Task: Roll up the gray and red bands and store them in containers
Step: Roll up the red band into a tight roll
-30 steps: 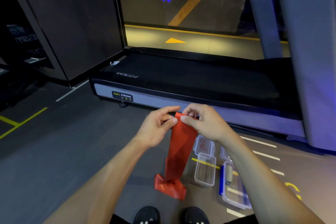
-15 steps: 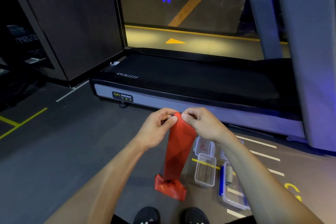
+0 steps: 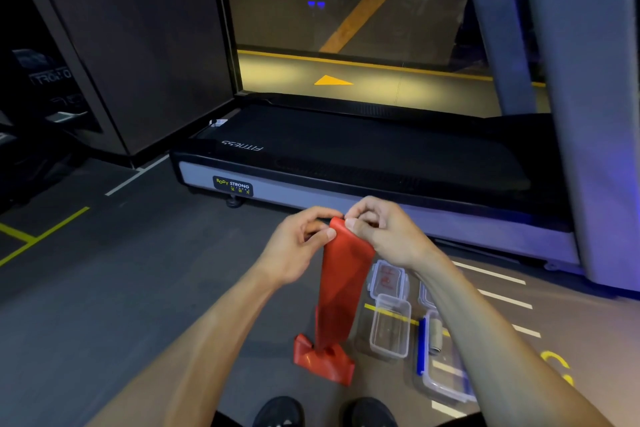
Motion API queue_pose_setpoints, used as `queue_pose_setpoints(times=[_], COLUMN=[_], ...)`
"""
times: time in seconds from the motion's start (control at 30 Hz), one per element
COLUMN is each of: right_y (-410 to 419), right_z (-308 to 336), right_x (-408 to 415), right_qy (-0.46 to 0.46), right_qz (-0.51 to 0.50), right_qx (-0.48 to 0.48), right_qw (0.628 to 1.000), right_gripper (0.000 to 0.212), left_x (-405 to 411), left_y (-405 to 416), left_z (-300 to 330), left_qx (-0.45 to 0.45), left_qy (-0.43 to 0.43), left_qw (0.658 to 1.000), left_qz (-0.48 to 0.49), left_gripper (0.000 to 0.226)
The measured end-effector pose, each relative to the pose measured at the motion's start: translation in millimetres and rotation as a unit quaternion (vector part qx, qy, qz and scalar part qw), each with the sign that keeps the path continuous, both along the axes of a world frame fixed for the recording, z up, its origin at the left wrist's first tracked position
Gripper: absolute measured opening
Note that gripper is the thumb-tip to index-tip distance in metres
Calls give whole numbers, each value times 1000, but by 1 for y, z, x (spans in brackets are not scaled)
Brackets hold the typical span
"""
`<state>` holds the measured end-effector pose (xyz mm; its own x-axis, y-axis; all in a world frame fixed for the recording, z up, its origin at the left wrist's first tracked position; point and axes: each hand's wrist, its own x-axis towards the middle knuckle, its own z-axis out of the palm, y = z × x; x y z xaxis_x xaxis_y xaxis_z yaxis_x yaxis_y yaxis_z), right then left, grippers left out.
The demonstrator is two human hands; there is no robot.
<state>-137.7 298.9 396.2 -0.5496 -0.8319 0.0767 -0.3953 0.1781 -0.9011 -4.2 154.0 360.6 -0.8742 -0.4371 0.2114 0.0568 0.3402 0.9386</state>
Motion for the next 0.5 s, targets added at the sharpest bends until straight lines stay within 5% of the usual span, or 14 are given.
queue_pose_setpoints(times=[0.37, 0.5], right_y=[-1, -3], right_z=[6, 5], right_x=[7, 5], right_qy=[195, 197], right_qz=[-7, -18], right_qx=[87, 80], right_qw=[977, 977], right_gripper=[12, 9], left_x=[-1, -3], left_y=[-2, 0], left_z=[-5, -3], left_qx=[4, 35], left_qy=[-15, 5], left_qw=[1000, 999], left_qz=[26, 12], left_gripper=[30, 24])
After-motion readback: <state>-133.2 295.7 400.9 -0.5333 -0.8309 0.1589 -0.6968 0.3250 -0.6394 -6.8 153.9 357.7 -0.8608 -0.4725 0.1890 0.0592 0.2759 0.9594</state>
